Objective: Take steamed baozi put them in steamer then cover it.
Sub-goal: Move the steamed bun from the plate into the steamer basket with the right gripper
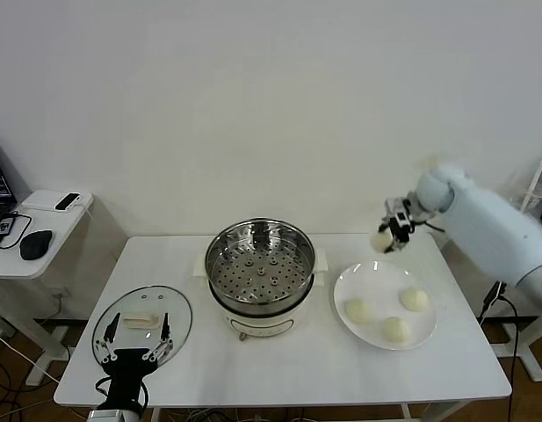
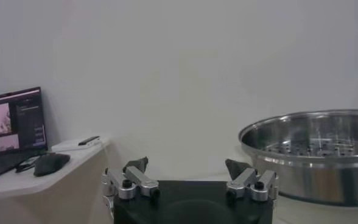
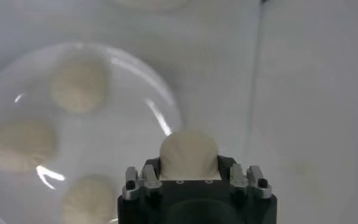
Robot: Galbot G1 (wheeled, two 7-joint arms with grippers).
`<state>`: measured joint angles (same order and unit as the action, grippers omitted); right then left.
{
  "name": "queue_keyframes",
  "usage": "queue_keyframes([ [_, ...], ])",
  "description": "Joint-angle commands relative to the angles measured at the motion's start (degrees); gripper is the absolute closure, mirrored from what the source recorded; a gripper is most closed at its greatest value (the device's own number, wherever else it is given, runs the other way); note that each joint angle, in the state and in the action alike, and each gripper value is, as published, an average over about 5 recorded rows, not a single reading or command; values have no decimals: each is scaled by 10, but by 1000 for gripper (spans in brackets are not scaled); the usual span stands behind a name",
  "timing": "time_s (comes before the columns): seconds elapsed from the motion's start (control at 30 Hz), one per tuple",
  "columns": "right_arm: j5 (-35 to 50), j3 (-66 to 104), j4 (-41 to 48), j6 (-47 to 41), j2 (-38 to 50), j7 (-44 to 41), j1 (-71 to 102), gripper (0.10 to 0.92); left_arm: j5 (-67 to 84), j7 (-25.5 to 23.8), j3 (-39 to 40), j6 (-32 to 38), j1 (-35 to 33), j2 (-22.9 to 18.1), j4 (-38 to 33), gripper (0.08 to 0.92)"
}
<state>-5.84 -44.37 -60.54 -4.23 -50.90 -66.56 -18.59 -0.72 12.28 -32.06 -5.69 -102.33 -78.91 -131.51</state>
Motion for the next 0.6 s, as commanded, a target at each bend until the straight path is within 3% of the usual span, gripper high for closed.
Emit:
queue_keyframes([
  [0.03,126,-94,-70,-15,4,15,-126,440,4,0,0,-2,2,1,-1,177],
  [0.3,175,-166,-79,4,-113,68,-153,440,17,-2,-15,-7,6,6,4,177],
  [0.6,141,-243,-62,95,-208,118,-122,440,26,-3,-35,-11,13,4,4,177],
])
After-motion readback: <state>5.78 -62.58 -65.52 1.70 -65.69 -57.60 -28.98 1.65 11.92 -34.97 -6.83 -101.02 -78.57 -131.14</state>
